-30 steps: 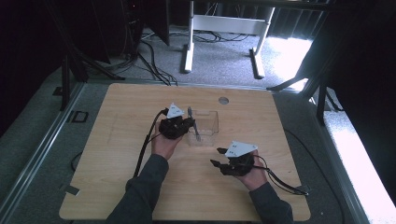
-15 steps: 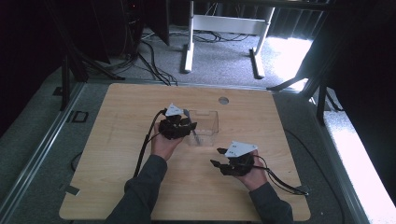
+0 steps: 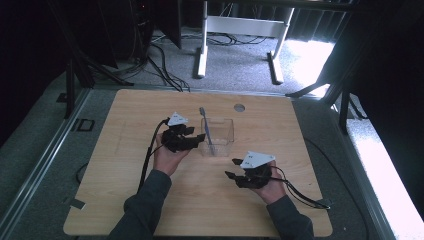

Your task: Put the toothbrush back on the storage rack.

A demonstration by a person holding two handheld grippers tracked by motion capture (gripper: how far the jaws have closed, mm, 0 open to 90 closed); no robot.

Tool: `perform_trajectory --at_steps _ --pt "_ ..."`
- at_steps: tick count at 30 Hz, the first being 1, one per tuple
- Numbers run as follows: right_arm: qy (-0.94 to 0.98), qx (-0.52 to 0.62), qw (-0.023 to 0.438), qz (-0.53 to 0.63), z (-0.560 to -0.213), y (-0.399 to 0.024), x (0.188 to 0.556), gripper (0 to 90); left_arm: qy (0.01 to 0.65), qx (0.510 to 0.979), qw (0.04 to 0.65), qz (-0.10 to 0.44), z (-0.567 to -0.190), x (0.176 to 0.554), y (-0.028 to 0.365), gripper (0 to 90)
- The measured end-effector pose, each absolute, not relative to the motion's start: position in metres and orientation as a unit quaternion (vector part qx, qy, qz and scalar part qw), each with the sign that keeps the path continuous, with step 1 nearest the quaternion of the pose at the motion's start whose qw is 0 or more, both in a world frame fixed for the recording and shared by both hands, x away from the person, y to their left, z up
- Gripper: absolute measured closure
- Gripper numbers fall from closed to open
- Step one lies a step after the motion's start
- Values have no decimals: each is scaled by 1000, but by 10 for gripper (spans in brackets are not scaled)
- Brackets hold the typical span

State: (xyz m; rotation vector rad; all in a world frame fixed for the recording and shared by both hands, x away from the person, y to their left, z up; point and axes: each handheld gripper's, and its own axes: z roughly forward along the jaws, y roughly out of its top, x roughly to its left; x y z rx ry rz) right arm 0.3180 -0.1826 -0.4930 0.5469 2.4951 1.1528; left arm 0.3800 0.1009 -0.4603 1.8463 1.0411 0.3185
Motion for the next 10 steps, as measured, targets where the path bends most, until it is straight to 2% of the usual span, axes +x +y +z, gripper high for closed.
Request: perform_trajectory --at_steps 10 --pt "877 197 169 405 -494 -186 319 467 435 748 482 139 -467 369 118 439"
